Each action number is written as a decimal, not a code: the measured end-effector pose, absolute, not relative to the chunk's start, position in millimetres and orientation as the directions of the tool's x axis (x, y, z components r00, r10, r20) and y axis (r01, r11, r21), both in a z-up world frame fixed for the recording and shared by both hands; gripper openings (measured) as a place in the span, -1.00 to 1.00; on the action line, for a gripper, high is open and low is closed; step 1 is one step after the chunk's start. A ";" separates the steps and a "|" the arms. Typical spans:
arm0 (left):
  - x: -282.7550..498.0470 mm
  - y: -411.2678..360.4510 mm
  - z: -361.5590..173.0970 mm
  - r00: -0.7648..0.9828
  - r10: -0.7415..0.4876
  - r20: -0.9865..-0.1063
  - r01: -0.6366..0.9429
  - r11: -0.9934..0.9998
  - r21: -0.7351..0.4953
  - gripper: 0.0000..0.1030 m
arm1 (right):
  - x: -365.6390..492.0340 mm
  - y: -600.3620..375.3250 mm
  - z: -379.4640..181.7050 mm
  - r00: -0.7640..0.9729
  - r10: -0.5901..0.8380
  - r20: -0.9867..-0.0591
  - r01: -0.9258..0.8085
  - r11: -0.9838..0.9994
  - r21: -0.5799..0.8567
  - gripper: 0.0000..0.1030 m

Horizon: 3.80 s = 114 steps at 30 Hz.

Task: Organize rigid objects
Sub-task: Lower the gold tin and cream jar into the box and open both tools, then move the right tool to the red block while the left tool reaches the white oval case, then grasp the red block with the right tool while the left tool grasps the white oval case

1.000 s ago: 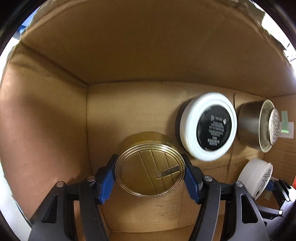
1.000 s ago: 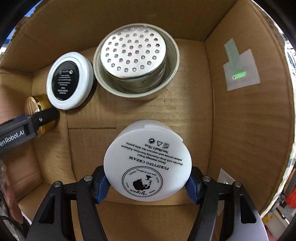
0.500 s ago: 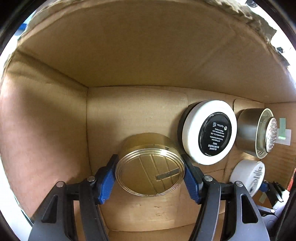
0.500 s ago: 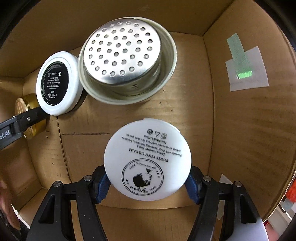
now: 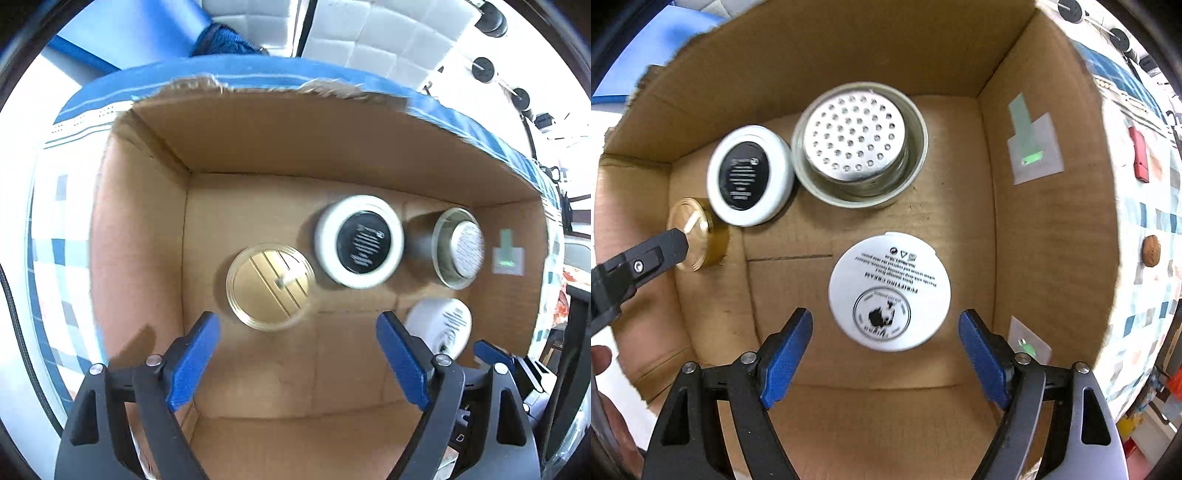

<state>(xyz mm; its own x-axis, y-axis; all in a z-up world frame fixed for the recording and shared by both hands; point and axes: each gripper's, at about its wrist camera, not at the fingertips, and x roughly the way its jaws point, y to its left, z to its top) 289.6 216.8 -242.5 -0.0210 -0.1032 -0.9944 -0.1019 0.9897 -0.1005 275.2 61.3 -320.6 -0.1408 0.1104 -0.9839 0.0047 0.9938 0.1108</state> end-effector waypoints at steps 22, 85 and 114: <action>206.9 213.0 -145.8 0.152 -0.065 -0.986 -0.070 0.995 -0.076 1.00 | 211.5 40.7 -191.3 0.058 0.164 -0.985 -0.078 0.984 0.159 0.99; 421.9 -174.6 -348.2 -0.080 -0.007 -0.997 0.317 0.948 -0.032 0.46 | 382.2 -362.6 -393.1 -0.115 0.085 -0.990 0.239 0.970 0.055 -0.21; 404.4 -204.1 -344.3 -0.039 0.010 -0.999 0.301 0.954 -0.002 0.07 | 429.2 -348.4 -413.0 -0.160 0.062 -0.985 0.230 0.973 0.024 -0.28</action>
<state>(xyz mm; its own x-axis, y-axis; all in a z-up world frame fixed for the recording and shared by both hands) 404.4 -204.1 -344.3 -0.0387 0.0104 -0.9992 0.3006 0.9537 -0.0017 429.2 -348.4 -413.0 -0.1596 0.0618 -0.9852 0.2298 0.9729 0.0238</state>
